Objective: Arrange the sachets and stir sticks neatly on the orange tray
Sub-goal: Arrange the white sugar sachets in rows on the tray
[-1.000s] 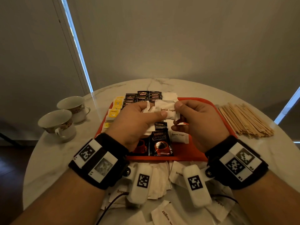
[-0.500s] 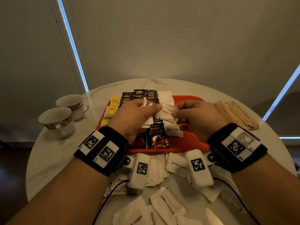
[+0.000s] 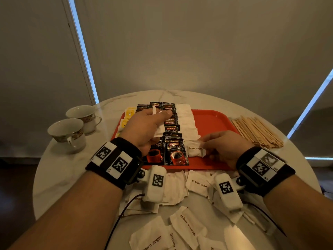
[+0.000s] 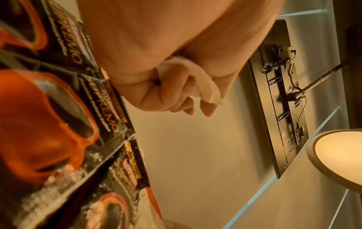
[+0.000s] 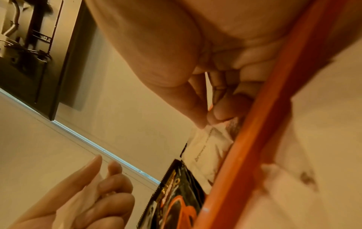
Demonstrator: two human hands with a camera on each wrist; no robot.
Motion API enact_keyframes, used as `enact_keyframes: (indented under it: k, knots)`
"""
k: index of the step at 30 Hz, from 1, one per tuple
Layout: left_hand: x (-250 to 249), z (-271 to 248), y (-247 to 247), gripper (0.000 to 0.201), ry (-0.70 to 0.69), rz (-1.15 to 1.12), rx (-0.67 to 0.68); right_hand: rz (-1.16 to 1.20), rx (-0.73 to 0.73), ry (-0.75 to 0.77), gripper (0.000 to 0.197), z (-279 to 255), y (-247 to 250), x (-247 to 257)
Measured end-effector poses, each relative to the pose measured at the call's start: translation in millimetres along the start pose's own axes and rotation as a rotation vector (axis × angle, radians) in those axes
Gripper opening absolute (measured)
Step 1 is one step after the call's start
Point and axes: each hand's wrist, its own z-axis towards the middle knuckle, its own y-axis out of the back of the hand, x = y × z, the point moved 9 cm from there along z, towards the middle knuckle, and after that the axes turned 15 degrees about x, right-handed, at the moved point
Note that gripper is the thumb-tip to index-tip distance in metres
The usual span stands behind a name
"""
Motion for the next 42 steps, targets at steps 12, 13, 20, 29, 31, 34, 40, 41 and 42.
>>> enact_keyframes:
  k: [12,13,20,29,31,34,40,41,42]
  knots:
    - [11,3,-1,0.008,0.091,-0.098,-0.028,0.073,0.167,0.078,0.016,-5,-27,14]
    - [12,3,-4,0.007,0.099,-0.105,-0.015,0.080,0.162,0.094,0.016,-4,-26,17]
    - [10,8,-19,0.041,0.040,-0.022,0.110,0.036,0.279,0.300,0.042,-9,-44,61]
    - [8,7,-6,0.031,0.021,-0.064,0.027,0.264,0.224,0.416,0.013,0,-47,61]
    - [7,6,-6,0.027,0.020,-0.063,0.018,0.332,0.241,0.429,0.017,1,-47,60]
    - [8,7,-5,0.025,0.011,-0.068,0.015,0.386,0.284,0.441,0.027,-1,-50,63]
    - [6,8,-1,0.028,-0.017,-0.015,-0.009,0.400,0.299,0.446,0.022,-1,-51,64]
    - [5,8,2,0.032,-0.025,0.016,-0.031,0.415,0.291,0.445,0.017,-1,-50,64]
    - [4,7,4,0.036,-0.033,0.039,-0.055,0.435,0.284,0.443,0.012,-1,-48,64]
